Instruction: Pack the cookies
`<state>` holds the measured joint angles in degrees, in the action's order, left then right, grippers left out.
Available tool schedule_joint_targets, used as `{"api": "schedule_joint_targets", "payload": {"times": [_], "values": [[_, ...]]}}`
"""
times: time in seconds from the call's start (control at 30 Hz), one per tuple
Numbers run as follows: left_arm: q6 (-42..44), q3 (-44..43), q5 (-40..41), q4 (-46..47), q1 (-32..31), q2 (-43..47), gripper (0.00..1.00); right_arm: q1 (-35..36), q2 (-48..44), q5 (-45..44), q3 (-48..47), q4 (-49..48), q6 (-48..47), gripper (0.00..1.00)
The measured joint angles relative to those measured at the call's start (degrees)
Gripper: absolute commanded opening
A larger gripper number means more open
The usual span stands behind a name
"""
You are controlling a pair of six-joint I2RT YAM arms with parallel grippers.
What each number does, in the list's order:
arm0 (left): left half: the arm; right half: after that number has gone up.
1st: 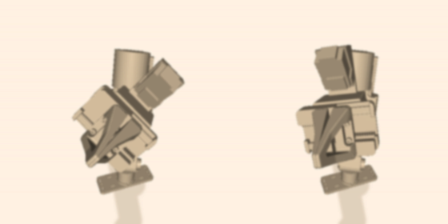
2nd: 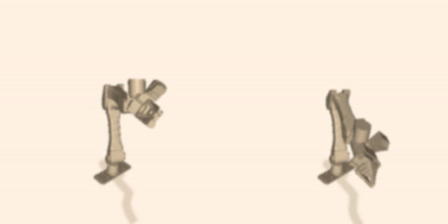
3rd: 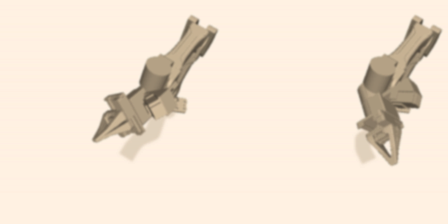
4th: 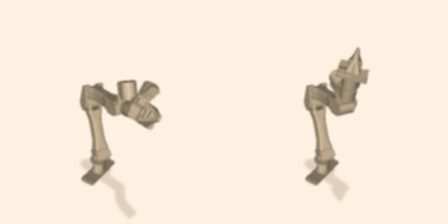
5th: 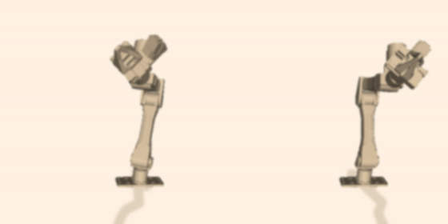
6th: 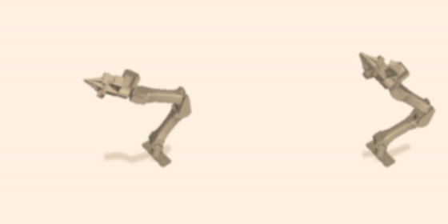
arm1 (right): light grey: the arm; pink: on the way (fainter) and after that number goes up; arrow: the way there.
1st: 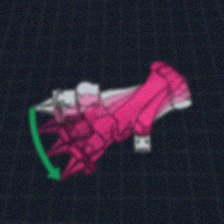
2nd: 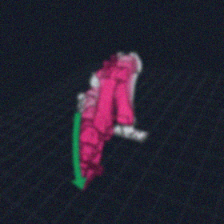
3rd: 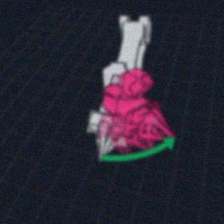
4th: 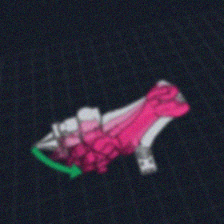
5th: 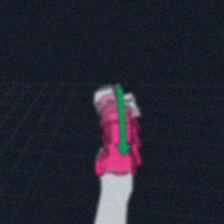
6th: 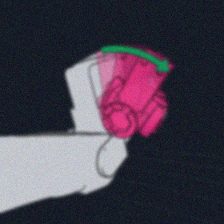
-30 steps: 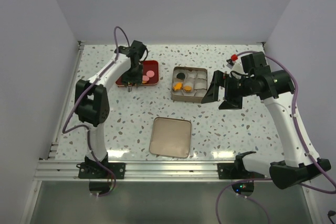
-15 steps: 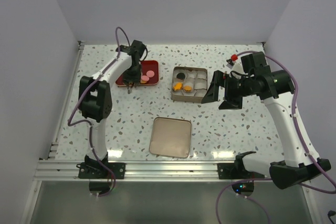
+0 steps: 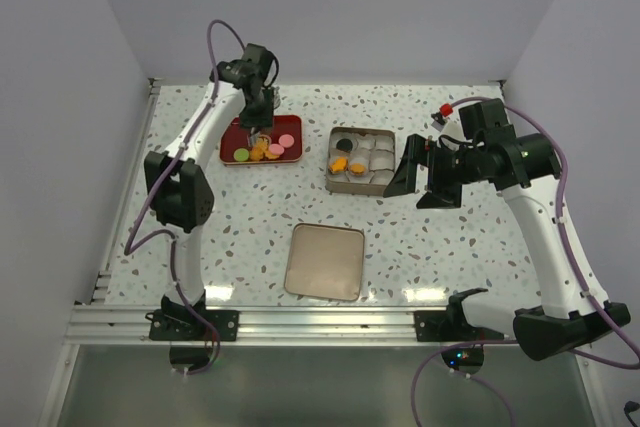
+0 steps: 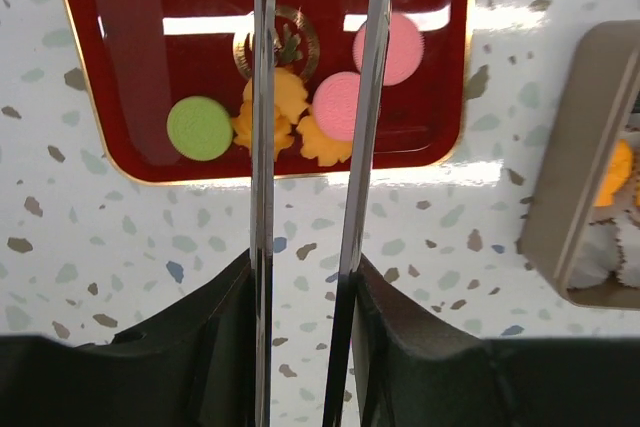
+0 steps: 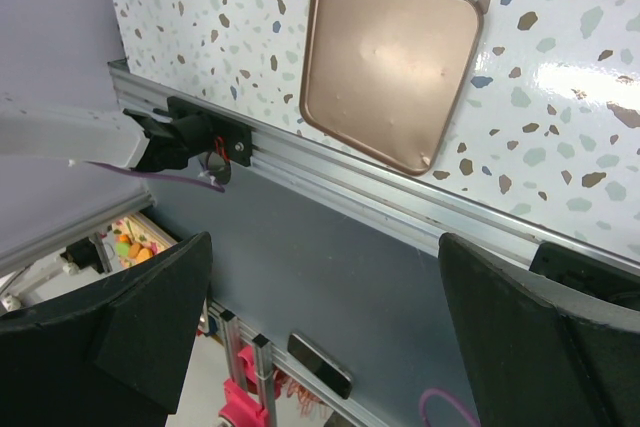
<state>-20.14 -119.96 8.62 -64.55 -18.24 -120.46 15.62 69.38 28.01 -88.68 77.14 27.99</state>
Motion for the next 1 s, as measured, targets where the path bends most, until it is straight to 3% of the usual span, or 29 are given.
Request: {"api": "schedule_joint_targets", "payload": {"times": [0.2,0.53,1.0], "values": [[0.0,-3.8,-4.0,1.5,-3.9,0.8,0.33,0.0,0.0,0.0,0.0,0.0,0.0,0.99],[-0.9,-1.2,-16.2,10.8,-15.7,1.2,0.31,0.0,0.0,0.0,0.0,0.0,0.0,0.99],[-3.3,4.1,-22.8,17.3,-17.0,1.1,0.29,0.0,0.0,0.0,0.0,0.0,-0.1,0.99]]}}
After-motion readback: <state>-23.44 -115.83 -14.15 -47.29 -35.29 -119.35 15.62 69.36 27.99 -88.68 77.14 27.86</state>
